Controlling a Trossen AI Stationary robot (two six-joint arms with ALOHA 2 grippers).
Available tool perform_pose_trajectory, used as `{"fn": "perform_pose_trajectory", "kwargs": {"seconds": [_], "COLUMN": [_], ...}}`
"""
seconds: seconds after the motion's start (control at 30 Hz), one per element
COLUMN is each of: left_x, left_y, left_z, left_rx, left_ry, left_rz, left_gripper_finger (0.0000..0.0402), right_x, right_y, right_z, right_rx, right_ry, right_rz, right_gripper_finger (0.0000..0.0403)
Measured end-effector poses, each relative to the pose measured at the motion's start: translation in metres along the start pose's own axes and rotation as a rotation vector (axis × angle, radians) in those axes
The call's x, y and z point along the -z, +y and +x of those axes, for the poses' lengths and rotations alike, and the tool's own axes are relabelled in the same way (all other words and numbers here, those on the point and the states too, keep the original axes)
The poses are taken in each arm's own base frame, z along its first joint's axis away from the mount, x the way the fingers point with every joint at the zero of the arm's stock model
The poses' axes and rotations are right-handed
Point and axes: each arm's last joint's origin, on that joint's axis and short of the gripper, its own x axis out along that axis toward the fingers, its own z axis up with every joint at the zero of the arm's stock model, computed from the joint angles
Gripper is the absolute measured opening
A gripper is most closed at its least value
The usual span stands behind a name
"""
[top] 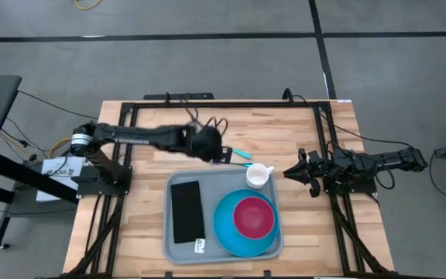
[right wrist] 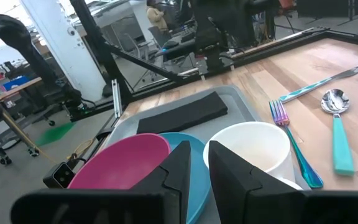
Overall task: Set up tray
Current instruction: Put the blue fork on the black napkin
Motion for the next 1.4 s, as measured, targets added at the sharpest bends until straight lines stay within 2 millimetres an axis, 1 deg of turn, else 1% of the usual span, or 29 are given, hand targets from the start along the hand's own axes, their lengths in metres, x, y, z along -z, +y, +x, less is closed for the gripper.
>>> {"fn": "perform_pose_trajectory", "kwargs": {"seconds": [0.13,0.27,0.33,0.43,0.5,0.57,0.67,0.83,0.93,1.13,1.4], "left_x": [-0.030,-0.045,-0.049,-0.050,-0.050,-0.048,-0.047,-0.047,-0.046,-0.041,-0.033], "left_y": [0.014,0.026,0.028,0.038,0.040,0.045,0.046,0.049,0.051,0.054,0.050], "left_z": [0.006,0.011,0.014,0.018,0.021,0.021,0.028,0.043,0.055,0.072,0.089], "left_rx": [0.053,0.101,0.120,0.068,0.047,0.022,-0.017,-0.051,-0.062,-0.067,-0.036], "left_ry": [0.079,0.154,0.165,0.208,0.209,0.246,0.235,0.243,0.264,0.304,0.301], "left_rz": [0.193,0.420,0.528,0.671,0.772,0.872,0.999,1.116,1.161,1.236,1.326], "left_gripper_finger": [0.0080,0.0080,0.0080,0.0080,0.0080,0.0080,0.0080,0.0080,0.0080,0.0080,0.0080], "right_x": [0.000,0.000,0.000,0.000,0.000,0.000,0.000,0.000,0.000,0.000,0.000], "right_y": [0.000,0.000,0.000,0.000,0.000,0.000,0.000,0.000,0.000,0.000,0.000], "right_z": [0.000,0.000,0.000,0.000,0.000,0.000,0.000,0.000,0.000,0.000,0.000], "right_rx": [0.000,0.000,0.000,0.000,0.000,0.000,0.000,0.000,-0.001,0.000,-0.001], "right_ry": [0.000,0.000,0.000,0.000,0.000,0.000,0.000,0.000,-0.001,0.000,-0.001], "right_rz": [0.000,0.000,0.000,0.000,0.000,0.000,0.000,0.000,0.000,0.000,0.000], "right_gripper_finger": [0.0051,0.0051,0.0051,0.0051,0.0051,0.0051,0.0051,0.0051,0.0051,0.0051,0.0051]}}
